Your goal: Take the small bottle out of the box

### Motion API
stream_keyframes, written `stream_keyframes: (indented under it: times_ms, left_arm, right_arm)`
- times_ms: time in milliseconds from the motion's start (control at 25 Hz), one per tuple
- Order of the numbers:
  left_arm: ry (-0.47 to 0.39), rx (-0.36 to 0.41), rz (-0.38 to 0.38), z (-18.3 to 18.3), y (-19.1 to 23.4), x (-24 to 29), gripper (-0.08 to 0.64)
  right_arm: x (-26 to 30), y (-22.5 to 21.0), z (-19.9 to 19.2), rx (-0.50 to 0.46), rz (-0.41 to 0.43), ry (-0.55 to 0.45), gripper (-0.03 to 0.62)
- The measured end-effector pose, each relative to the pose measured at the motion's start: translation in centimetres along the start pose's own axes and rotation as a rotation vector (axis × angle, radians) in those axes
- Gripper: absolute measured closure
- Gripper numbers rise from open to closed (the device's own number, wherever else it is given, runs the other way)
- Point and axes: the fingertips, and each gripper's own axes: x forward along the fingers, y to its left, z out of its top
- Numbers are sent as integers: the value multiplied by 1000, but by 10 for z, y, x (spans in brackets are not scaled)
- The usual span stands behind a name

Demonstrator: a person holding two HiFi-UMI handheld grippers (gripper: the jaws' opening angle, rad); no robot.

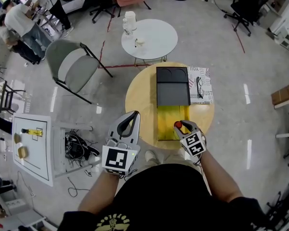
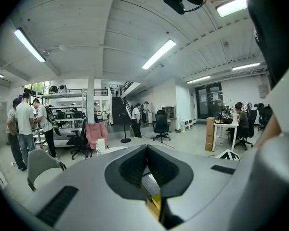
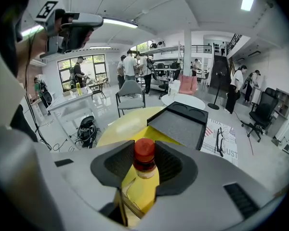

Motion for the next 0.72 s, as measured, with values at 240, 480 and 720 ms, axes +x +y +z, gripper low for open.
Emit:
stream_keyframes:
  times_ms: [240, 480, 720]
  left_arm:
    - [-34, -15, -12, 12, -3, -1, 546]
    - [-27, 2, -25, 10, -8, -2, 546]
    - [-44, 5, -37, 14, -12, -2, 546]
  right_arm:
    - [-17, 5, 11, -2, 1, -9, 446]
    - [-35, 10, 28, 4, 18, -34, 446]
    - [-57, 16, 54, -15, 24, -59, 446]
